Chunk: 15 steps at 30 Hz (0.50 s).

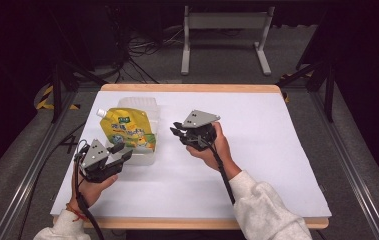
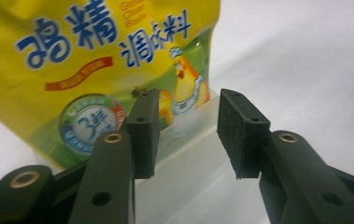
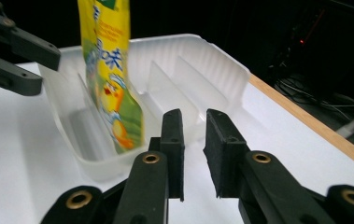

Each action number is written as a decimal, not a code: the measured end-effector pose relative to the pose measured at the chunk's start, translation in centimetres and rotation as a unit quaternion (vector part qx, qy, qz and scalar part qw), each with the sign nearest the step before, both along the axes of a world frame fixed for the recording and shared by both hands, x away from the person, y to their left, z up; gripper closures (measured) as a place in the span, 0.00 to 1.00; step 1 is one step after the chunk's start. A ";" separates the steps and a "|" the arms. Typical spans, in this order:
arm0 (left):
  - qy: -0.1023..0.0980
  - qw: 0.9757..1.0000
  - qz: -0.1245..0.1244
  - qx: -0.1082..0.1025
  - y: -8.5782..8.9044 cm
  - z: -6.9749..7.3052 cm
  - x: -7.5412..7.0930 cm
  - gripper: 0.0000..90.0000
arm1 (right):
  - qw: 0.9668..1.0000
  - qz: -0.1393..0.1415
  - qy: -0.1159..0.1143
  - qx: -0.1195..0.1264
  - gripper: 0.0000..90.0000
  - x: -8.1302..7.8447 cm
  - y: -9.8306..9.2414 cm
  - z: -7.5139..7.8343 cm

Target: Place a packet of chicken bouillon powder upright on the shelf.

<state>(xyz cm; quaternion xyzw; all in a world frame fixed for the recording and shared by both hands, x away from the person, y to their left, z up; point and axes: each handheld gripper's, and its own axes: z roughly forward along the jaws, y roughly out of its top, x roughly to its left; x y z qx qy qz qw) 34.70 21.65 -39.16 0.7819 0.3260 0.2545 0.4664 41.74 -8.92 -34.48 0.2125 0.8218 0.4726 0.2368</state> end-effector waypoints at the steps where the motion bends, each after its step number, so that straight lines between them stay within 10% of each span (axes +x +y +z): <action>1: 0.000 1.000 0.000 0.000 0.0 0.0 0.0 0.64 | 1.000 0.000 0.000 0.000 0.84 0.0 0.0 0.0; 15: 0.008 0.999 -0.044 0.011 -3.0 -0.4 -0.9 0.53 | 0.997 -0.034 0.018 -0.067 0.68 0.4 -4.7 0.4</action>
